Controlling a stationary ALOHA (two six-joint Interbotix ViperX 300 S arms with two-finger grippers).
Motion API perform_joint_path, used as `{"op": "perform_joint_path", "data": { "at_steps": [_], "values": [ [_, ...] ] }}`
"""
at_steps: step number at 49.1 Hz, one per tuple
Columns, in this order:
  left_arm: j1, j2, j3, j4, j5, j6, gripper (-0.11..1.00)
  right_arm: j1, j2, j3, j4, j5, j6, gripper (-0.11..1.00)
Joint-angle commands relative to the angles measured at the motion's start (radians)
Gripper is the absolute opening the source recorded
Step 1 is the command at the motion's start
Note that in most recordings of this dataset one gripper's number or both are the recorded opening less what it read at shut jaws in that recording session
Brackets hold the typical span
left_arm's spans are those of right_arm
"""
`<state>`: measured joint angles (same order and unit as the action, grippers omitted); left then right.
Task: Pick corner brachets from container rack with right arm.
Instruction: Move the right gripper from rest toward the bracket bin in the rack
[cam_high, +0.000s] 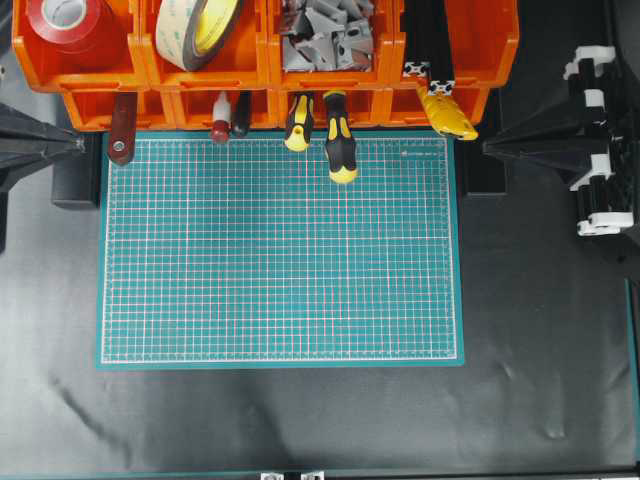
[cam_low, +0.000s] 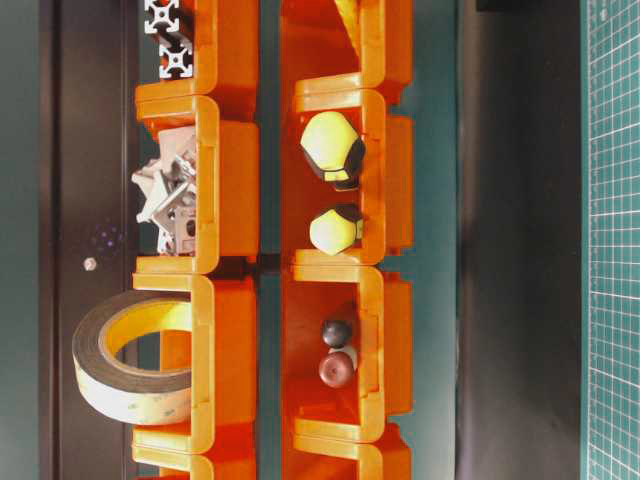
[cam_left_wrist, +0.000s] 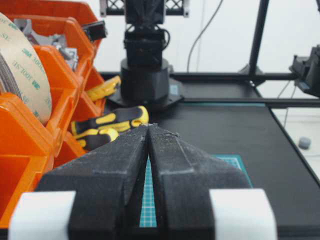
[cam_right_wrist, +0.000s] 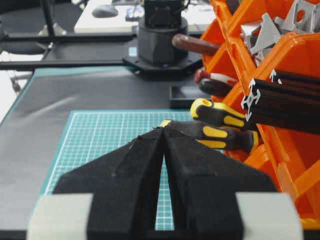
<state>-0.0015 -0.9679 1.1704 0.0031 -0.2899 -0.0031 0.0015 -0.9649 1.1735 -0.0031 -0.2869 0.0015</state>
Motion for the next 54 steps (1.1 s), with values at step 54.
{"op": "perform_joint_path", "data": {
  "at_steps": [54],
  "values": [
    [0.018, 0.009, -0.330, 0.034, 0.495, -0.069, 0.00, -0.141, 0.523, -1.206, -0.011, 1.451, 0.025, -0.01]
  ]
}}
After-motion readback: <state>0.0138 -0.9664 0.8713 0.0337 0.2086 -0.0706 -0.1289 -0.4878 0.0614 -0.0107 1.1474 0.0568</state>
